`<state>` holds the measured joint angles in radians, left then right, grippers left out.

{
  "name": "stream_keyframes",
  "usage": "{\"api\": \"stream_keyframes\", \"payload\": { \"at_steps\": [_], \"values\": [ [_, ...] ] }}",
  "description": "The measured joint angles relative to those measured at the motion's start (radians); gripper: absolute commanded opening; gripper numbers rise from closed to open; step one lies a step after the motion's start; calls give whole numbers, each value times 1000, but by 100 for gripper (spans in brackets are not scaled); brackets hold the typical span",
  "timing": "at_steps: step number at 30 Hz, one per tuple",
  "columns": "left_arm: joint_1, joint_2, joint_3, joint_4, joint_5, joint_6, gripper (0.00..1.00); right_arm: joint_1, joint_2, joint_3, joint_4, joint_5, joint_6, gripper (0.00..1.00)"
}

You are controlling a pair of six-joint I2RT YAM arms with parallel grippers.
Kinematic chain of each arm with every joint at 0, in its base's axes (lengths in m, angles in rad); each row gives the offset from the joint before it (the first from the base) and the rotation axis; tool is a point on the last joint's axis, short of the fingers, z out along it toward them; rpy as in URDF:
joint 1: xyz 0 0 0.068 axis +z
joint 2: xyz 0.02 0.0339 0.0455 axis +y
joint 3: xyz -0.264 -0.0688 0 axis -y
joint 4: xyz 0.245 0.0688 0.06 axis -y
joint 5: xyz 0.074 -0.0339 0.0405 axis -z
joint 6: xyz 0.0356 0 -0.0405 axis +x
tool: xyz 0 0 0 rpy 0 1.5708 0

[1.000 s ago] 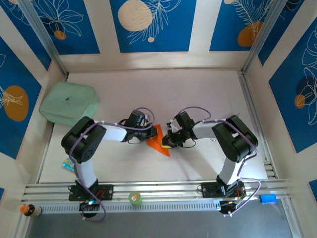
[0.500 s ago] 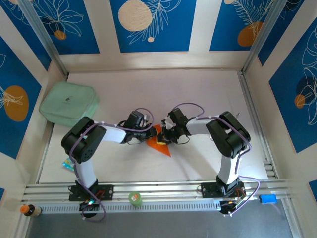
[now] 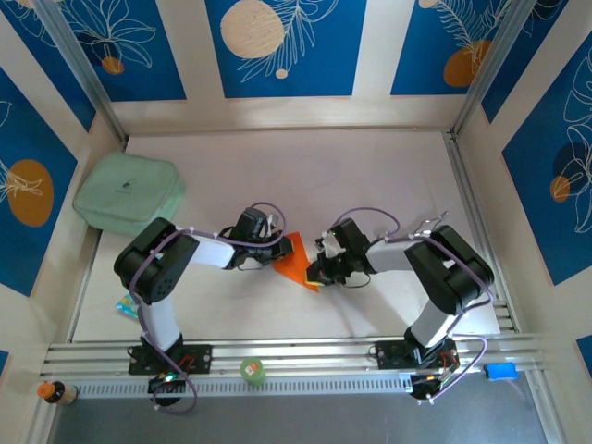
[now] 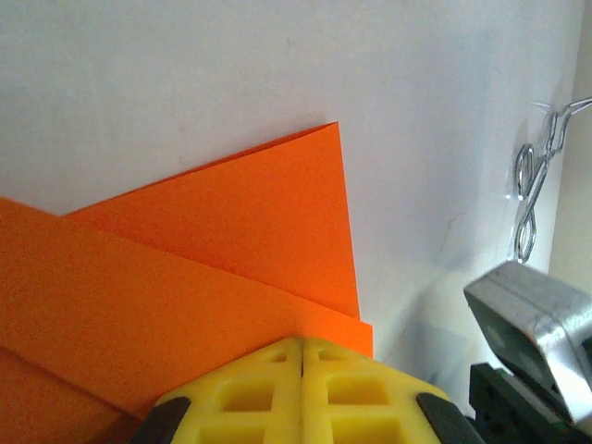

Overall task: Fold a paper plane with a square sheet of paper (pick it up from the middle)
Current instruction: Fourth fold the wing at the center of the table.

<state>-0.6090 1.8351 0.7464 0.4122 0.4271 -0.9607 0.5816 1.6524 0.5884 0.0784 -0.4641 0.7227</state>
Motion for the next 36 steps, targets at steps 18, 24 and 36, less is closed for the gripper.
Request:
{"api": "stream_keyframes", "payload": {
  "at_steps": [18, 24, 36],
  "values": [
    [5, 0, -6, 14, 7, -3, 0, 0, -117, 61, -113, 8, 34, 0],
    [7, 1, -9, 18, 11, -3, 0, 25, 73, 229, -108, 19, -1, 0],
    [8, 1, -23, 45, 11, -10, 0, 19, -63, -66, 8, 6, 29, 1]
  ]
}}
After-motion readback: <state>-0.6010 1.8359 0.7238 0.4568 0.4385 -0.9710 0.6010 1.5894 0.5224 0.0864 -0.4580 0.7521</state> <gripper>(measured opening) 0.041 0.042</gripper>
